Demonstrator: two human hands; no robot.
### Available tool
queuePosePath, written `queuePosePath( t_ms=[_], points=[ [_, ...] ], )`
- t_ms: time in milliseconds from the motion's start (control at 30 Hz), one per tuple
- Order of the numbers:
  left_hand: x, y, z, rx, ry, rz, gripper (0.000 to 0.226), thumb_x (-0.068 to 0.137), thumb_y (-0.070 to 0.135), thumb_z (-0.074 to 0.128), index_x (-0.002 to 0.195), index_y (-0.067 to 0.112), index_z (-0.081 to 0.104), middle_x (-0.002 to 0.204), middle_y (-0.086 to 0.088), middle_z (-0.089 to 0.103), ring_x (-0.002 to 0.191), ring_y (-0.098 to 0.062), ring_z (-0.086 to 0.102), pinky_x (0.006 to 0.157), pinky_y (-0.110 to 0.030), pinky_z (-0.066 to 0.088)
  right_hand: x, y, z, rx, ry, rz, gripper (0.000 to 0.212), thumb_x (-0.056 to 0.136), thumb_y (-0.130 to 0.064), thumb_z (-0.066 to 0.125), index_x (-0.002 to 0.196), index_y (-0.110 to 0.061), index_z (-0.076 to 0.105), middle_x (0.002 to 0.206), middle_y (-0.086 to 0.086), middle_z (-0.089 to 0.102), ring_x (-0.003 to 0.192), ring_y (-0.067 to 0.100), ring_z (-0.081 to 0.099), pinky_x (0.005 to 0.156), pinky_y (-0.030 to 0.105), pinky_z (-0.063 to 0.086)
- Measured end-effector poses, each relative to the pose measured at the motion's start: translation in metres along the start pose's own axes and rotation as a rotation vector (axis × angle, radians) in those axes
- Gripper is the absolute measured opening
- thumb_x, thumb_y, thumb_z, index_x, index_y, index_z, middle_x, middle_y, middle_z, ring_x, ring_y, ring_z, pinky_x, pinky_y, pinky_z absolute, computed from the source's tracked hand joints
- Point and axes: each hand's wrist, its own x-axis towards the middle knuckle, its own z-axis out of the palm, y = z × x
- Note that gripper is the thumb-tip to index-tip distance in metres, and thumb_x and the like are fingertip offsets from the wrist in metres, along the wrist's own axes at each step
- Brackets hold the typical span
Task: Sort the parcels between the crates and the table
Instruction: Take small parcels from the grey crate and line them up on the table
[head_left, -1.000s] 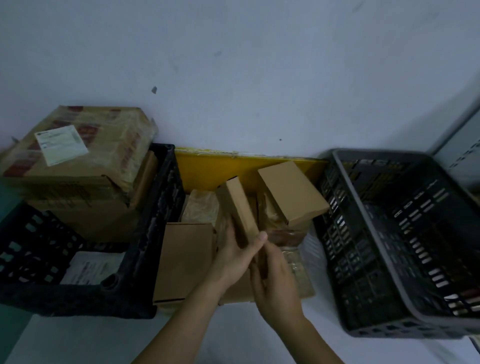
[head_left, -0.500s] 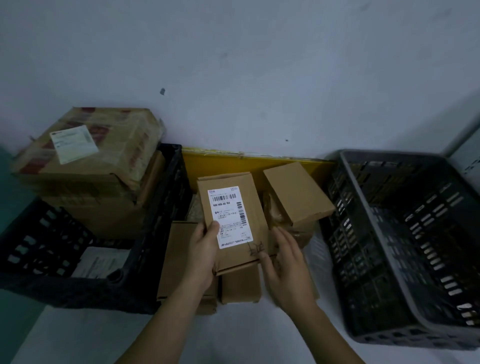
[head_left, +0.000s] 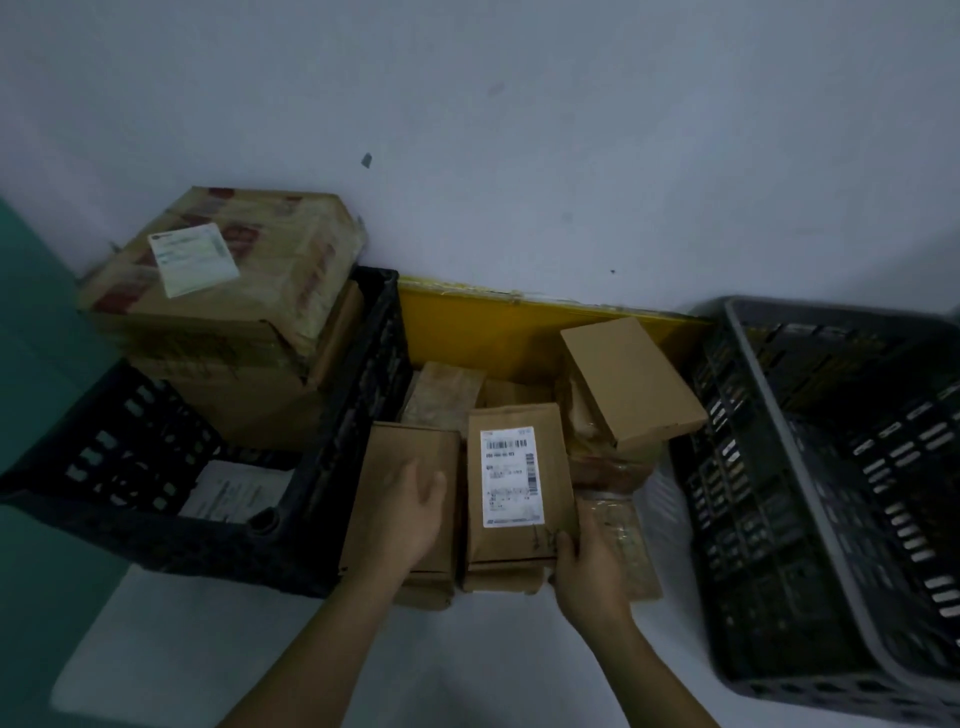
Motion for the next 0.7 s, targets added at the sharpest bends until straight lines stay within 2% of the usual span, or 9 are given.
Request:
queuePosePath(
  t_ms=[100,167,233,300,367,433,500,567,700],
  points=[
    [0.006,-0.046,0.009,0.361,0.023,-0.027,0.065,0.106,0.058,0.042,0.157,0.019,0.040,0.167,-0.011,0.035,0.146,-0.033,0.040,0.114,-0.046,0.044,0.002,0.030,0.020,-0.091,0.023,0.048,0.040,0.103,-0.045,0.043,0.143,-0.052,0.039,0.123,0.000,0.067,0.103,0.027,0.069,0.086,0.055,0.064],
    [0.001,-0.062,0.014,0.515,0.028,-0.061,0.073,0.101,0.064,0.044,0.159,0.021,0.032,0.171,-0.013,0.024,0.154,-0.038,0.025,0.119,-0.052,0.036,0.006,0.048,0.031,-0.177,0.002,0.048,0.034,0.105,-0.041,0.046,0.139,-0.045,0.041,0.121,0.005,0.067,0.101,0.028,0.067,0.089,0.050,0.061],
    [-0.004,-0.070,0.019,0.556,0.036,-0.110,0.087,0.098,0.070,0.047,0.164,0.021,0.018,0.173,-0.016,0.015,0.156,-0.041,0.020,0.122,-0.055,0.031,0.004,0.054,0.035,-0.286,-0.020,0.022,0.031,0.105,-0.033,0.047,0.135,-0.033,0.043,0.118,0.011,0.069,0.100,0.032,0.067,0.089,0.047,0.059],
    [-0.006,-0.075,0.021,0.534,0.052,-0.151,0.100,0.095,0.075,0.048,0.166,0.021,0.004,0.171,-0.017,0.019,0.150,-0.040,0.032,0.116,-0.053,0.036,-0.004,0.045,0.027,-0.403,0.013,-0.043,0.027,0.100,-0.032,0.047,0.127,-0.027,0.046,0.106,0.014,0.071,0.090,0.036,0.070,0.076,0.045,0.060],
    [-0.004,-0.078,0.022,0.517,0.047,-0.157,0.104,0.094,0.077,0.049,0.166,0.022,-0.002,0.165,-0.014,0.029,0.140,-0.037,0.045,0.107,-0.049,0.044,-0.011,0.025,0.016,-0.583,0.045,-0.072,0.031,0.097,-0.031,0.056,0.125,-0.020,0.053,0.108,0.015,0.068,0.085,0.038,0.070,0.067,0.043,0.058],
    [-0.001,-0.083,0.023,0.492,0.036,-0.159,0.105,0.093,0.078,0.051,0.166,0.023,-0.002,0.160,-0.014,0.034,0.133,-0.035,0.050,0.102,-0.047,0.050,-0.017,-0.001,0.011,-0.657,0.087,-0.129,0.036,0.094,-0.032,0.067,0.125,-0.016,0.062,0.119,0.014,0.065,0.098,0.037,0.067,0.074,0.046,0.060],
    [0.003,-0.087,0.021,0.461,0.044,-0.168,0.107,0.092,0.077,0.054,0.166,0.022,0.000,0.159,-0.014,0.036,0.131,-0.036,0.051,0.100,-0.046,0.052,-0.019,-0.024,0.017,-0.634,0.064,-0.323,0.038,0.094,-0.033,0.070,0.127,-0.014,0.069,0.124,0.011,0.068,0.109,0.034,0.065,0.084,0.048,0.061],
    [0.006,-0.092,0.019,0.393,0.052,-0.183,0.108,0.092,0.074,0.059,0.166,0.021,0.001,0.158,-0.015,0.040,0.132,-0.036,0.052,0.100,-0.046,0.053,-0.021,-0.044,0.033,-0.558,-0.036,-0.489,0.040,0.097,-0.032,0.061,0.130,-0.013,0.071,0.125,0.007,0.071,0.116,0.031,0.063,0.094,0.047,0.060],
    [0.009,-0.096,0.014,0.312,0.059,-0.169,0.102,0.096,0.062,0.062,0.168,0.018,0.005,0.152,-0.014,0.052,0.131,-0.033,0.057,0.101,-0.044,0.055,-0.023,-0.057,0.065,-0.616,-0.297,-0.544,0.060,0.101,-0.045,0.036,0.149,-0.017,0.059,0.146,0.006,0.064,0.143,0.033,0.050,0.117,0.049,0.047]
  ],
)
